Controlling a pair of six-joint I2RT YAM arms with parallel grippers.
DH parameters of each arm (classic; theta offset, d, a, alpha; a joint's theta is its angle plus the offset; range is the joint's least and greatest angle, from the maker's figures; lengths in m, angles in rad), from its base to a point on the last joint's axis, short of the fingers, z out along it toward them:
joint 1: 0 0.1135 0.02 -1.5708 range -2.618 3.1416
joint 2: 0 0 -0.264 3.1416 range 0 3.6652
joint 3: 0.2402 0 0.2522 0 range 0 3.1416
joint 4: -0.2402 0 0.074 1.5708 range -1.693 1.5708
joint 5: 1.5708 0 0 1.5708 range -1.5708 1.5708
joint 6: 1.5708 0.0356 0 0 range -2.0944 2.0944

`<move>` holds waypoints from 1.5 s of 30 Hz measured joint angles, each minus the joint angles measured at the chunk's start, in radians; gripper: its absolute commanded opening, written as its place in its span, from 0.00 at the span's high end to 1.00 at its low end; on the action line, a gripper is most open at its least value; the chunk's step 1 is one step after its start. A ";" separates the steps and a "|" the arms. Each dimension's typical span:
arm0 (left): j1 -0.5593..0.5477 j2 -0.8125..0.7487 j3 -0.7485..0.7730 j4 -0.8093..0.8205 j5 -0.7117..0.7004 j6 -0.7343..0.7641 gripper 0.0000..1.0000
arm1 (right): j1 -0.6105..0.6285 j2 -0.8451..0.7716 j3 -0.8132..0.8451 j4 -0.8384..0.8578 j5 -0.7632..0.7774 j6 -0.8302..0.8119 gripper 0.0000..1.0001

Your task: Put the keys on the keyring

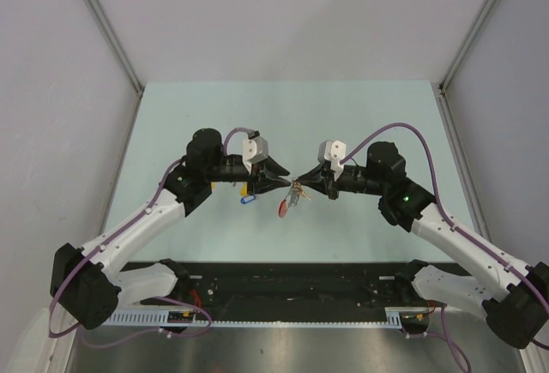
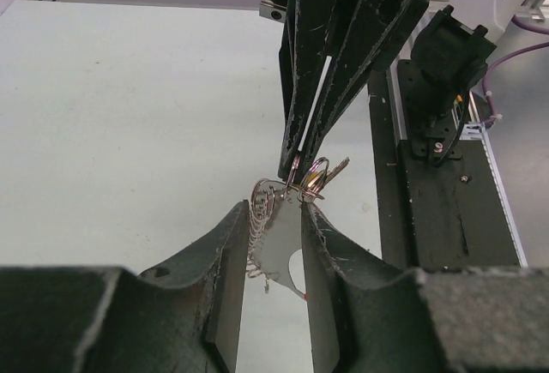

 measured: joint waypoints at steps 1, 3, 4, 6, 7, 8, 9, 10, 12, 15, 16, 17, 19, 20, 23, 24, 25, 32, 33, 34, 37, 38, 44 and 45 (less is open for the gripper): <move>-0.001 0.002 0.000 0.000 0.000 0.000 0.65 | 0.000 0.000 0.000 0.000 -0.001 0.000 1.00; -0.003 0.004 0.000 0.000 0.000 0.000 0.66 | 0.000 0.002 0.000 0.001 -0.003 0.000 1.00; -0.004 0.005 0.000 0.000 0.000 0.000 0.66 | 0.000 0.003 0.000 0.001 -0.003 0.000 1.00; -0.006 0.009 0.000 0.000 0.000 0.000 0.67 | 0.000 0.004 0.000 0.002 -0.004 0.000 1.00; -0.006 0.011 0.000 0.000 -0.001 0.000 0.68 | 0.000 0.005 0.000 0.003 -0.005 0.000 1.00; -0.006 0.013 0.000 0.000 -0.001 0.000 0.69 | 0.000 0.005 0.000 0.005 -0.009 0.001 1.00; -0.006 0.013 0.000 0.000 -0.001 0.000 0.70 | 0.000 0.005 0.000 0.006 -0.011 0.001 1.00; -0.006 0.014 0.000 0.000 -0.002 -0.001 0.70 | 0.000 0.005 0.000 0.007 -0.013 0.002 1.00; -0.006 0.014 0.000 0.001 -0.002 -0.001 0.71 | 0.000 0.006 0.000 0.009 -0.019 0.004 1.00; -0.007 0.014 0.000 0.001 -0.006 -0.001 0.73 | 0.000 0.009 0.000 0.012 -0.028 0.005 1.00; -0.007 0.014 0.000 0.001 -0.007 -0.002 0.74 | 0.000 0.009 0.000 0.013 -0.030 0.006 1.00; -0.007 0.014 0.000 0.001 -0.007 -0.002 0.75 | 0.000 0.010 0.000 0.013 -0.031 0.006 1.00; -0.008 0.014 0.000 0.002 -0.008 -0.002 0.76 | 0.000 0.011 0.000 0.014 -0.034 0.006 1.00; -0.008 0.014 0.000 0.002 -0.008 -0.002 0.76 | 0.000 0.012 0.000 0.014 -0.035 0.006 1.00; -0.009 0.014 0.000 0.003 -0.006 -0.005 0.76 | 0.000 0.017 0.000 0.016 -0.037 0.006 1.00; -0.009 0.014 0.000 0.005 -0.005 -0.006 0.76 | 0.000 0.018 0.000 0.016 -0.038 0.006 1.00; -0.010 0.014 0.000 0.008 -0.002 -0.009 0.76 | 0.000 0.019 0.000 0.016 -0.039 0.006 1.00; -0.012 0.014 -0.001 0.023 0.005 -0.011 0.78 | 0.000 0.026 0.000 0.024 -0.046 0.007 1.00; -0.013 0.014 -0.001 0.023 0.005 -0.010 0.80 | 0.000 0.028 0.000 0.026 -0.047 0.008 1.00; -0.013 0.014 -0.001 0.023 0.005 -0.010 0.82 | 0.000 0.029 0.000 0.028 -0.048 0.008 1.00; -0.015 0.014 -0.001 0.021 0.004 -0.010 0.93 | 0.000 0.034 0.000 0.032 -0.050 0.010 1.00; -0.015 0.014 -0.001 0.019 0.005 -0.009 0.96 | 0.000 0.035 0.000 0.034 -0.050 0.010 1.00; -0.019 0.014 -0.001 0.011 0.003 -0.003 1.00 | -0.002 0.037 0.000 0.034 -0.050 0.018 0.90; -0.020 0.014 -0.001 0.011 -0.002 -0.002 1.00 | -0.002 0.037 0.000 0.034 -0.047 0.021 0.83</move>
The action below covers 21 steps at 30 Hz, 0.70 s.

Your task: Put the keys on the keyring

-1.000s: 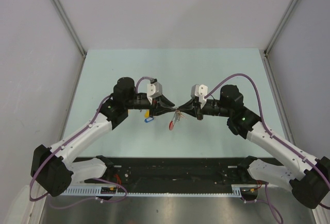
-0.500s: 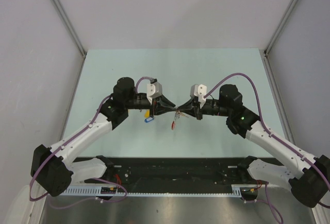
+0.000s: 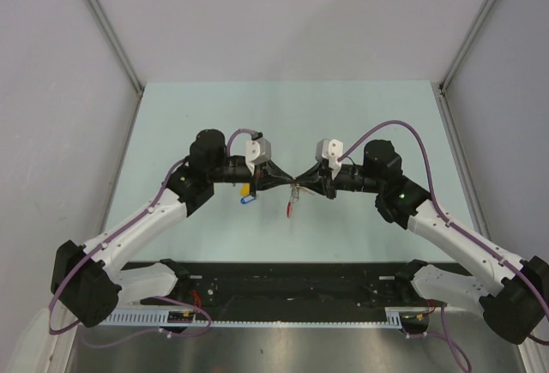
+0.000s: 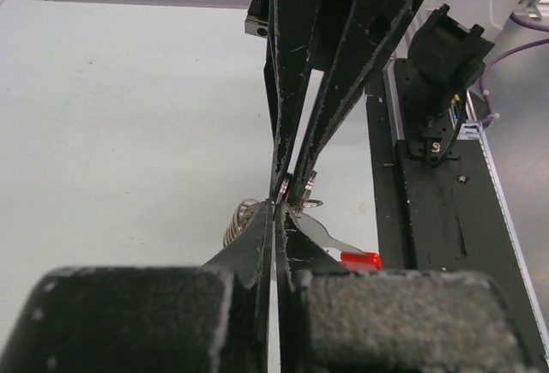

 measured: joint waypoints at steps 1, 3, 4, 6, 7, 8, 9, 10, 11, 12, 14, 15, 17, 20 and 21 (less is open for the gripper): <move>-0.001 0.000 0.000 -0.002 -0.008 0.001 1.00 | 0.000 0.000 0.000 -0.001 0.003 0.003 0.79; -0.005 -0.009 -0.002 -0.015 -0.038 0.003 1.00 | -0.001 -0.006 0.000 -0.008 0.013 0.004 0.69; -0.006 -0.017 -0.008 -0.020 -0.055 0.005 1.00 | -0.003 -0.013 0.000 -0.014 0.018 0.008 0.66; -0.007 -0.046 -0.025 -0.033 -0.086 0.015 1.00 | -0.009 -0.039 0.000 -0.032 0.033 0.010 0.61; -0.007 -0.068 -0.037 -0.040 -0.111 0.026 1.00 | -0.011 -0.055 0.000 -0.038 0.043 0.011 0.60; -0.007 -0.086 -0.046 -0.045 -0.127 0.035 1.00 | -0.013 -0.067 0.000 -0.043 0.050 0.013 0.60; -0.007 -0.103 -0.053 -0.051 -0.145 0.048 1.00 | -0.014 -0.082 0.000 -0.045 0.061 0.013 0.60; -0.007 -0.118 -0.058 -0.057 -0.163 0.060 1.00 | -0.014 -0.090 0.000 -0.045 0.066 0.014 0.60; -0.007 -0.130 -0.060 -0.064 -0.178 0.074 1.00 | -0.015 -0.095 0.000 -0.045 0.076 0.017 0.60; -0.007 -0.137 -0.060 -0.069 -0.189 0.084 1.00 | -0.015 -0.096 0.000 -0.045 0.082 0.022 0.60; -0.007 -0.146 -0.061 -0.079 -0.213 0.109 1.00 | -0.014 -0.088 0.000 -0.043 0.096 0.031 0.60; -0.007 -0.147 -0.061 -0.080 -0.222 0.124 1.00 | -0.014 -0.082 0.000 -0.042 0.101 0.034 0.60; -0.007 -0.148 -0.066 -0.083 -0.238 0.142 1.00 | -0.008 -0.060 0.000 -0.032 0.104 0.041 0.60; -0.007 -0.148 -0.075 -0.095 -0.259 0.164 1.00 | 0.009 -0.018 0.000 -0.011 0.103 0.054 0.61; -0.007 -0.148 -0.077 -0.100 -0.267 0.172 1.00 | 0.016 -0.004 0.000 -0.003 0.101 0.057 0.61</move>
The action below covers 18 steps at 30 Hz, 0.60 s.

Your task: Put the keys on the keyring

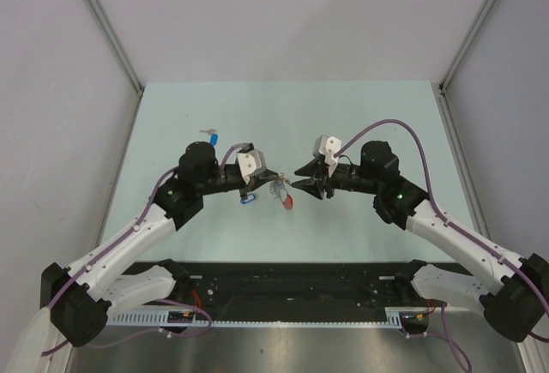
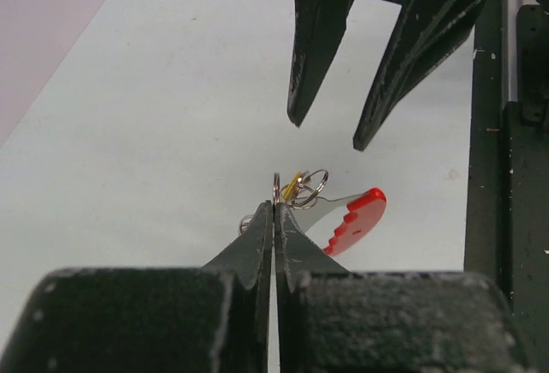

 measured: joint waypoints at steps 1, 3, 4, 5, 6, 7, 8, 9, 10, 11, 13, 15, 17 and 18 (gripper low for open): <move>0.000 0.000 0.000 -0.004 -0.006 0.004 1.00 | 0.008 0.013 0.000 0.007 -0.002 0.001 0.61; 0.000 0.000 0.000 -0.007 -0.020 0.013 1.00 | 0.021 0.034 0.000 0.024 -0.006 0.001 0.61; 0.000 0.000 0.000 -0.009 -0.026 0.016 1.00 | 0.027 0.045 0.000 0.034 -0.011 0.001 0.62; 0.000 0.000 0.000 -0.010 -0.033 0.022 1.00 | 0.034 0.055 0.000 0.042 -0.018 0.001 0.61; 0.000 0.000 0.000 -0.013 -0.040 0.026 1.00 | 0.038 0.063 0.000 0.048 -0.025 0.001 0.62; 0.000 -0.001 0.000 -0.016 -0.045 0.030 1.00 | 0.042 0.071 0.000 0.055 -0.031 0.001 0.62; 0.000 -0.001 0.000 -0.019 -0.048 0.032 1.00 | 0.048 0.079 0.000 0.060 -0.039 0.001 0.61; 0.000 -0.001 0.000 -0.021 -0.051 0.034 1.00 | 0.051 0.085 0.000 0.064 -0.044 0.001 0.62; 0.000 -0.002 0.000 -0.023 -0.053 0.037 1.00 | 0.055 0.093 0.000 0.069 -0.050 0.001 0.61; 0.000 -0.002 0.000 -0.024 -0.055 0.038 1.00 | 0.058 0.101 0.000 0.076 -0.055 0.000 0.62; 0.000 -0.002 0.000 -0.024 -0.057 0.040 1.00 | 0.064 0.119 0.000 0.087 -0.064 0.000 0.62; 0.000 -0.003 0.000 -0.025 -0.058 0.041 1.00 | 0.068 0.133 0.000 0.090 -0.075 0.000 0.62; 0.000 -0.005 0.000 -0.025 -0.058 0.046 1.00 | 0.072 0.143 0.000 0.095 -0.088 0.000 0.62; 0.000 -0.007 0.000 -0.026 -0.061 0.047 1.00 | 0.074 0.146 0.000 0.096 -0.097 0.000 0.62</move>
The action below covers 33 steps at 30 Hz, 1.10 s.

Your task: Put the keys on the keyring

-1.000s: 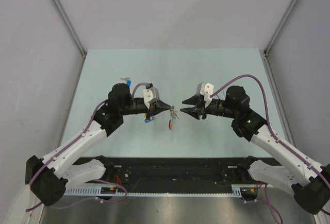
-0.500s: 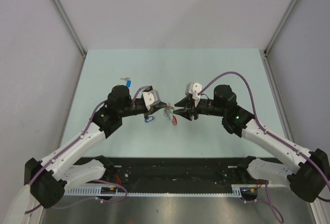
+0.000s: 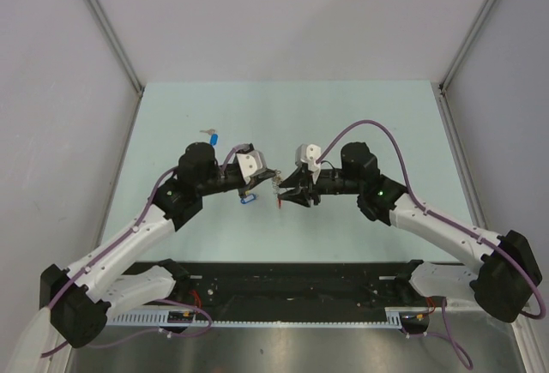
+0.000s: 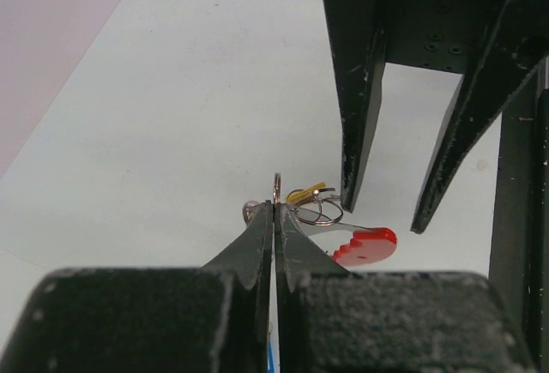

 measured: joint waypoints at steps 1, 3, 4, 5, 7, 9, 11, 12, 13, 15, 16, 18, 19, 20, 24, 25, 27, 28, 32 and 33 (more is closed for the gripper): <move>0.000 -0.002 0.000 0.000 -0.005 0.000 1.00 | 0.002 0.001 0.000 0.000 -0.008 0.000 0.62; 0.000 -0.006 0.000 -0.001 -0.012 0.001 1.00 | 0.007 0.003 0.000 -0.002 -0.026 -0.002 0.63; 0.000 -0.008 0.000 -0.001 -0.013 0.002 1.00 | 0.010 0.004 0.000 -0.005 -0.036 -0.004 0.63; 0.000 -0.009 0.000 -0.001 -0.015 0.006 1.00 | 0.013 0.006 0.000 -0.013 -0.047 -0.007 0.63; 0.000 -0.009 0.000 -0.002 -0.016 0.009 1.00 | 0.018 0.009 0.000 -0.036 -0.061 -0.016 0.63; 0.000 -0.009 0.000 -0.006 -0.016 0.014 1.00 | 0.018 0.009 0.000 -0.070 -0.066 -0.029 0.63; 0.000 -0.009 0.000 -0.012 -0.013 0.023 1.00 | 0.016 0.007 0.000 -0.116 -0.066 -0.047 0.63; 0.000 -0.009 0.000 -0.015 -0.012 0.027 1.00 | 0.014 0.003 0.000 -0.137 -0.063 -0.053 0.63; 0.000 -0.010 0.000 -0.021 -0.011 0.035 1.00 | 0.006 -0.004 0.000 -0.164 -0.059 -0.063 0.63; 0.000 -0.010 0.000 -0.037 -0.010 0.051 1.00 | -0.011 -0.030 0.000 -0.201 -0.047 -0.076 0.63; 0.000 -0.010 0.000 -0.045 -0.009 0.059 0.99 | -0.021 -0.046 0.000 -0.212 -0.040 -0.080 0.64; -0.002 -0.014 0.000 -0.063 -0.004 0.082 1.00 | -0.044 -0.090 0.000 -0.220 -0.023 -0.085 0.65; -0.003 -0.018 0.000 -0.070 -0.002 0.094 1.00 | -0.052 -0.108 0.000 -0.218 -0.012 -0.087 0.65; -0.005 -0.022 0.000 -0.076 0.000 0.106 1.00 | -0.062 -0.127 0.000 -0.213 0.000 -0.089 0.66; -0.014 -0.034 0.000 -0.105 0.012 0.147 1.00 | -0.063 -0.129 0.000 -0.179 0.015 -0.106 0.66; -0.017 -0.034 0.000 -0.112 0.014 0.156 1.00 | -0.061 -0.124 0.000 -0.172 0.016 -0.113 0.67; -0.026 -0.034 0.000 -0.128 0.013 0.171 1.00 | -0.055 -0.106 0.001 -0.165 0.021 -0.134 0.68; -0.031 -0.034 0.000 -0.134 0.013 0.176 1.00 | -0.051 -0.099 0.001 -0.164 0.026 -0.142 0.70; -0.060 -0.034 0.000 -0.151 0.000 0.199 1.00 | -0.022 -0.076 0.001 -0.146 0.074 -0.181 0.73; -0.067 -0.034 0.000 -0.153 -0.005 0.202 1.00 | -0.014 -0.074 0.001 -0.138 0.084 -0.189 0.73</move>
